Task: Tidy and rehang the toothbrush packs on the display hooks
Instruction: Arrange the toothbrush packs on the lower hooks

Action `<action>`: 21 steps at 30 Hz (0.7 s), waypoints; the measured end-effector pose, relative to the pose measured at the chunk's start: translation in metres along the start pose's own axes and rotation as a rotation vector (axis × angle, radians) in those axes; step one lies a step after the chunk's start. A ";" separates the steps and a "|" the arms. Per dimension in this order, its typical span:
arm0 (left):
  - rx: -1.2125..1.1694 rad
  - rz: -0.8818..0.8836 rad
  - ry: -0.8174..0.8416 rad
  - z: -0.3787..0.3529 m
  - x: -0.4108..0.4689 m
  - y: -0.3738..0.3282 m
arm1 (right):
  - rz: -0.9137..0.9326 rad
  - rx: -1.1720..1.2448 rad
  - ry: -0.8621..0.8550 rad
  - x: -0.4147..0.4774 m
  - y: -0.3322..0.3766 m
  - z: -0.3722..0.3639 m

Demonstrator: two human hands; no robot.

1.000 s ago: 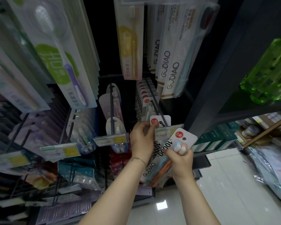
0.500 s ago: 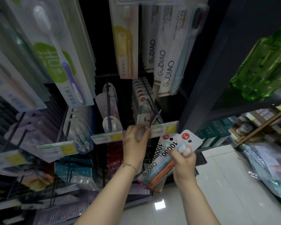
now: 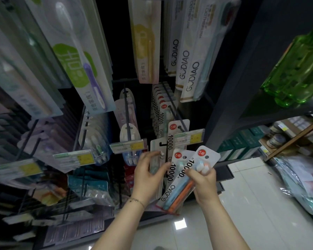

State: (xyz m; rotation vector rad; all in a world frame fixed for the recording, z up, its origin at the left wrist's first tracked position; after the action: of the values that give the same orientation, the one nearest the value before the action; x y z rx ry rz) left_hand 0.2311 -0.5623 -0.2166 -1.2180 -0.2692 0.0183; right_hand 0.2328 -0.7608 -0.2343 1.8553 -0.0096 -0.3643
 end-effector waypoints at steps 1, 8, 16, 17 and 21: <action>0.007 -0.016 0.000 0.001 -0.003 0.000 | -0.003 -0.005 0.004 -0.001 -0.002 -0.001; -0.036 -0.044 0.050 -0.002 -0.016 0.004 | 0.012 -0.016 0.078 -0.011 -0.004 -0.015; -0.057 0.000 0.030 0.000 -0.015 0.009 | 0.008 -0.053 0.092 -0.011 -0.009 -0.026; -0.063 0.010 0.023 0.002 -0.014 0.011 | 0.002 -0.067 0.091 -0.011 -0.010 -0.027; -0.078 0.067 -0.037 0.013 -0.013 0.019 | -0.118 -0.124 0.116 -0.008 -0.023 -0.028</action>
State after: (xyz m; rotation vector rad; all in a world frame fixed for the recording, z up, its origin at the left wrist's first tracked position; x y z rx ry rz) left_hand 0.2180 -0.5461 -0.2325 -1.3047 -0.2634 0.0888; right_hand 0.2282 -0.7263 -0.2460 1.7556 0.1980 -0.3314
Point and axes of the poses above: each hand's wrist, its own x-axis towards the middle knuckle, its own z-axis out of the back of the hand, y = z × x, the point moved 8 cm from there along x, towards the middle knuckle, and after that the axes turned 3 degrees about -z, right-handed, at the moved point
